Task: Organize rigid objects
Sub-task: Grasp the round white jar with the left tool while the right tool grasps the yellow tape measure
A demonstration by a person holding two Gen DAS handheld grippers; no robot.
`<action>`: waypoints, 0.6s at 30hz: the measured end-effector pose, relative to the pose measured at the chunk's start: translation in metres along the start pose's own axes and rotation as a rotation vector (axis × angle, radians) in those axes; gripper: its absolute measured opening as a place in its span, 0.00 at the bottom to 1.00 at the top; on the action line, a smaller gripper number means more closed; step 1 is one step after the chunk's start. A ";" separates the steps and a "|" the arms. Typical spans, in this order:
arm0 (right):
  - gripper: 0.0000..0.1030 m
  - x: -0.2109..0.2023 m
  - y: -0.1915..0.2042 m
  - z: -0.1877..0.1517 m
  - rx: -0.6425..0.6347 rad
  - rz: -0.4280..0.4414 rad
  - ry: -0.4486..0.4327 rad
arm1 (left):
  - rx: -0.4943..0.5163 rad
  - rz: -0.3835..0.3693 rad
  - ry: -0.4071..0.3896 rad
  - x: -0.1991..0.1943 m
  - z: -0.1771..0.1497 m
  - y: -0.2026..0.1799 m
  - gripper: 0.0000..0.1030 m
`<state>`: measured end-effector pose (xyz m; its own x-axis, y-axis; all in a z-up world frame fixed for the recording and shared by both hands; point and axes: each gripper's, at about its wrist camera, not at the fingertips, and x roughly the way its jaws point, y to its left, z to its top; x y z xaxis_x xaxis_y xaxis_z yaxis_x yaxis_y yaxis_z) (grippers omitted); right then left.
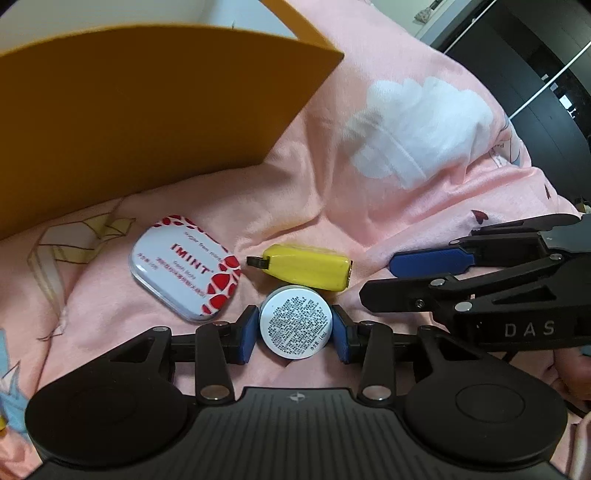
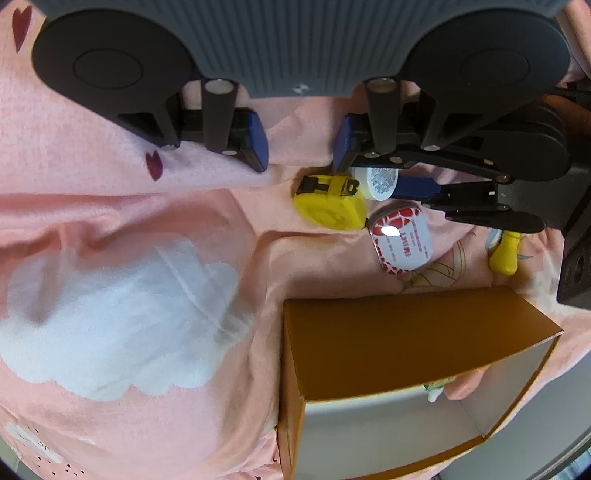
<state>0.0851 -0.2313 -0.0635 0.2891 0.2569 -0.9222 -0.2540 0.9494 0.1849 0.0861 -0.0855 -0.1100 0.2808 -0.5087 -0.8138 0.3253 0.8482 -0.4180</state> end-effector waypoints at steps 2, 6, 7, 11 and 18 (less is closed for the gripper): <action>0.44 -0.002 0.000 0.001 0.005 0.019 -0.011 | -0.004 0.008 -0.010 -0.008 -0.002 0.001 0.45; 0.52 -0.004 0.000 0.005 0.033 0.076 -0.030 | -0.030 0.035 -0.037 -0.028 -0.006 0.004 0.45; 0.53 -0.004 0.001 0.006 0.042 0.089 -0.033 | -0.041 0.047 -0.053 -0.034 -0.006 0.005 0.45; 0.55 0.004 0.002 0.015 0.066 0.113 -0.019 | -0.075 0.099 -0.126 -0.055 -0.006 0.011 0.45; 0.66 0.024 0.029 0.021 -0.087 0.072 0.027 | -0.134 0.212 -0.191 -0.075 -0.005 0.020 0.45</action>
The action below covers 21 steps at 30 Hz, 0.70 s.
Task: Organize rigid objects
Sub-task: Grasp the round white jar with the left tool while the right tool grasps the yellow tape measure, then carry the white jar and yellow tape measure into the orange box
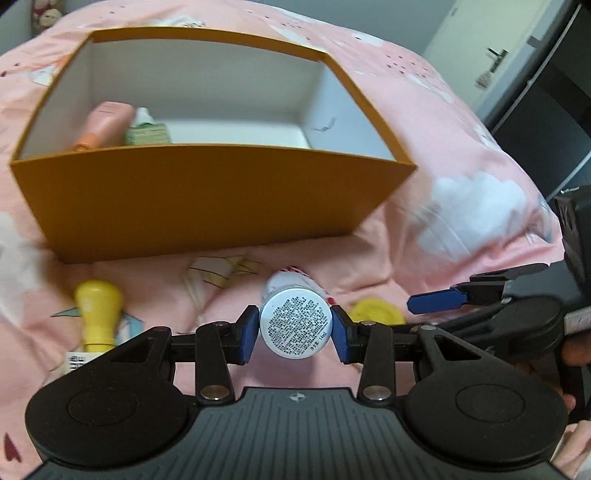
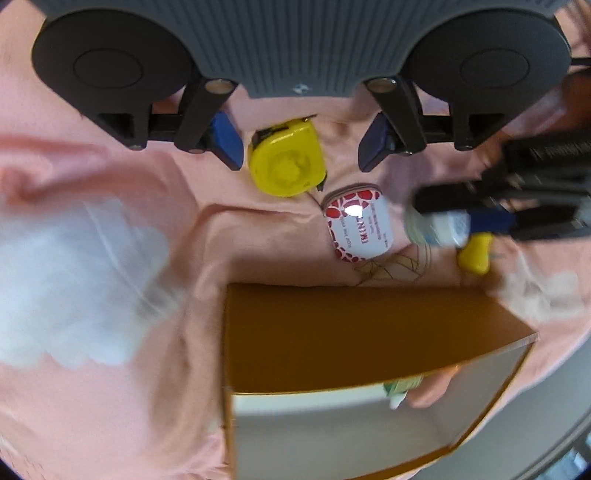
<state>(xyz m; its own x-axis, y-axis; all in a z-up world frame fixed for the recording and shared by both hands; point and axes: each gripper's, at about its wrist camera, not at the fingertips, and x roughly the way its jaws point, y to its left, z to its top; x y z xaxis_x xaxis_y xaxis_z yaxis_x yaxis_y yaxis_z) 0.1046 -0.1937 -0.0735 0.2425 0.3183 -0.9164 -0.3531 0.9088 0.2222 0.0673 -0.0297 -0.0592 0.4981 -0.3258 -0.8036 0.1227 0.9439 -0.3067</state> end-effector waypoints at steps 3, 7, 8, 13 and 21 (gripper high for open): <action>0.66 0.013 0.009 0.002 -0.054 -0.058 0.022 | -0.004 0.014 -0.011 -0.004 0.001 0.003 0.45; 0.62 0.029 0.010 0.001 -0.082 -0.094 0.062 | -0.023 0.035 -0.018 -0.004 0.000 0.005 0.45; 0.58 0.031 0.010 0.001 -0.084 -0.098 0.068 | -0.025 0.033 -0.015 -0.003 -0.001 0.006 0.45; 0.51 0.036 0.013 -0.001 -0.106 -0.115 0.074 | -0.023 0.030 -0.007 -0.003 -0.003 0.006 0.45; 0.50 0.025 0.013 -0.003 -0.084 -0.105 0.035 | -0.030 0.015 -0.045 -0.016 0.000 0.007 0.45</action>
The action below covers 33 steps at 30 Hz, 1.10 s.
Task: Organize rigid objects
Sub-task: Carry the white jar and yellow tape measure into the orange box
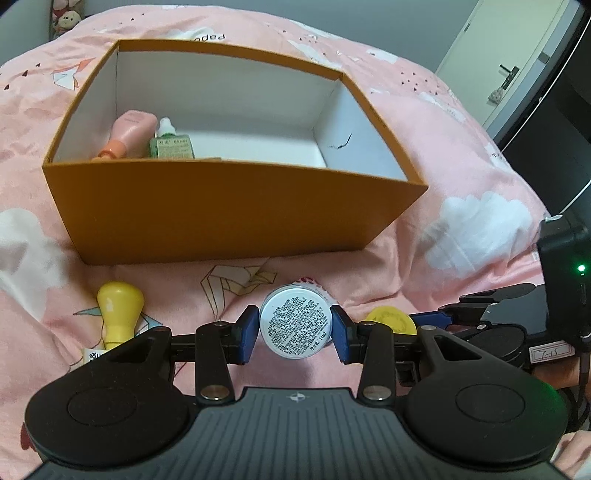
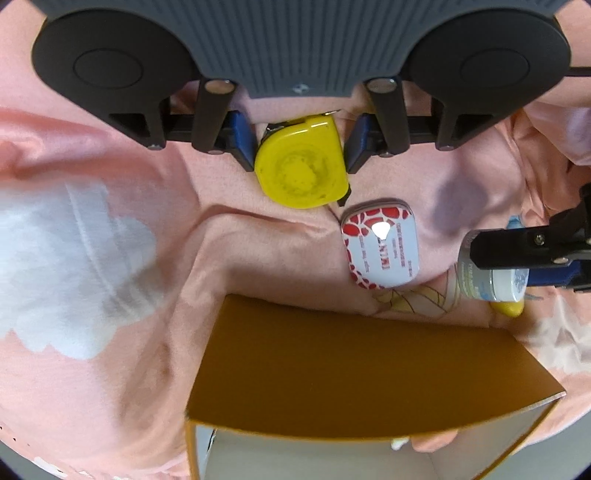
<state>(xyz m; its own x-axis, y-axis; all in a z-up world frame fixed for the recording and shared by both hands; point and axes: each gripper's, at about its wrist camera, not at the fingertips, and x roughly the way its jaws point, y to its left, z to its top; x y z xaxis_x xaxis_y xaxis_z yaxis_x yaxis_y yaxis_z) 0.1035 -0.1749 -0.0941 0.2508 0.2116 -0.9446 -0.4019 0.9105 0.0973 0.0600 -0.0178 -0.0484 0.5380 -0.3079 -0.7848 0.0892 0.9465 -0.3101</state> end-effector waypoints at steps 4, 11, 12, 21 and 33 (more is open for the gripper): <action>0.50 -0.019 -0.001 0.003 0.000 0.018 -0.057 | 0.003 -0.020 -0.026 -0.010 0.006 -0.002 0.45; 0.50 -0.061 0.011 0.016 -0.092 0.010 -0.183 | 0.003 -0.010 -0.075 -0.030 0.023 -0.007 0.45; 0.50 -0.066 0.013 0.018 -0.105 0.009 -0.199 | 0.003 -0.007 -0.083 -0.033 0.026 -0.007 0.45; 0.50 -0.114 0.023 0.042 -0.205 -0.003 -0.353 | 0.001 -0.014 -0.174 -0.052 0.057 -0.009 0.45; 0.50 -0.116 0.025 0.110 -0.192 0.013 -0.412 | -0.024 0.010 -0.214 -0.041 0.106 0.008 0.45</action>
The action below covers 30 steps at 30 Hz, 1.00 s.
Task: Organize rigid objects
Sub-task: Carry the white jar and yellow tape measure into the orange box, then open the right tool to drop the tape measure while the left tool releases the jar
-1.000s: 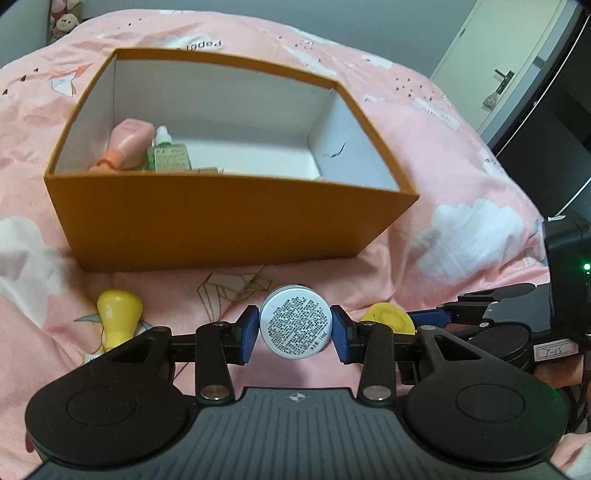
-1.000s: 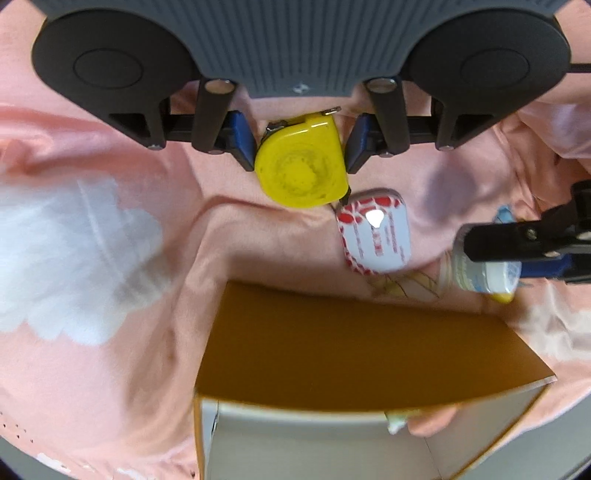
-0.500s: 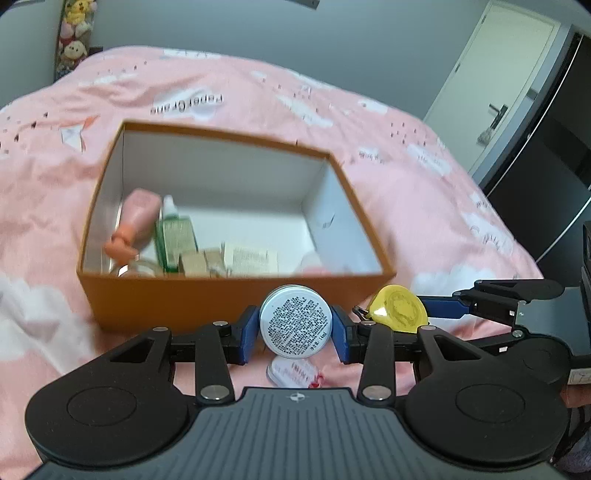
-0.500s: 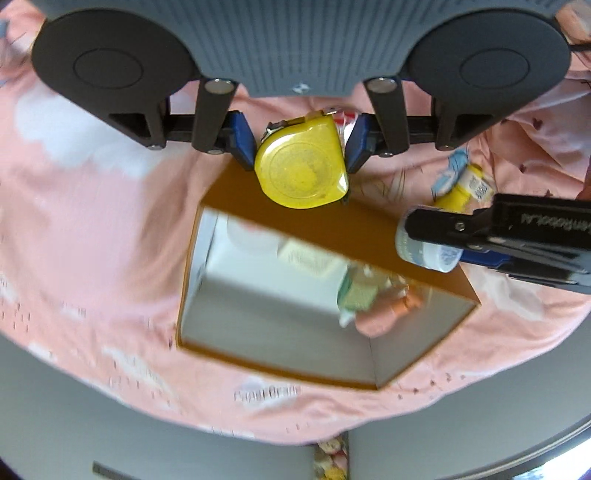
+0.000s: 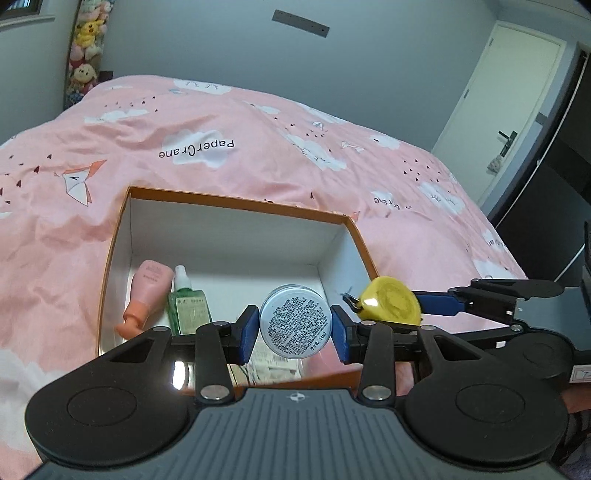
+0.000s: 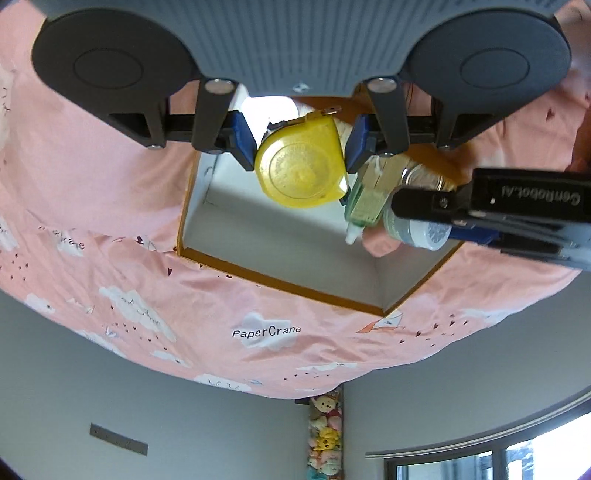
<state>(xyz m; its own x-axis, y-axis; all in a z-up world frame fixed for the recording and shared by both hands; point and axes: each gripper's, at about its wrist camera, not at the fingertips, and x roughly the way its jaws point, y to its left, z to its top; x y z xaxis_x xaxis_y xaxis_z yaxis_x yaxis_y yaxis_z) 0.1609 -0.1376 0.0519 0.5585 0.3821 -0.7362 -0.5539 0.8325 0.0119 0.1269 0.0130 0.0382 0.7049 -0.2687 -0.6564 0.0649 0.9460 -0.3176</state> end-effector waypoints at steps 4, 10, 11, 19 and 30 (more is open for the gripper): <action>0.50 0.026 -0.004 0.016 0.034 0.019 0.025 | -0.022 -0.002 0.031 0.017 0.009 0.012 0.45; 0.50 0.064 -0.008 0.024 0.066 0.035 0.101 | -0.039 -0.022 0.115 0.046 0.022 0.036 0.45; 0.50 0.072 -0.009 0.025 0.070 0.040 0.116 | -0.044 -0.021 0.127 0.051 0.023 0.039 0.45; 0.50 0.122 -0.013 0.029 0.047 0.053 0.209 | -0.059 -0.008 0.215 0.102 0.029 0.053 0.45; 0.50 0.182 -0.026 0.030 -0.016 -0.007 0.313 | -0.036 0.126 0.299 0.147 0.030 0.047 0.45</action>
<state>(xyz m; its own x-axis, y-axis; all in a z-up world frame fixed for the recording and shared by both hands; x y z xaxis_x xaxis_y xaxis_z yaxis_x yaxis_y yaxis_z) 0.2954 -0.0779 -0.0620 0.3469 0.2319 -0.9088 -0.5618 0.8273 -0.0034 0.2550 0.0235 -0.0524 0.4668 -0.1959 -0.8624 -0.0386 0.9697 -0.2412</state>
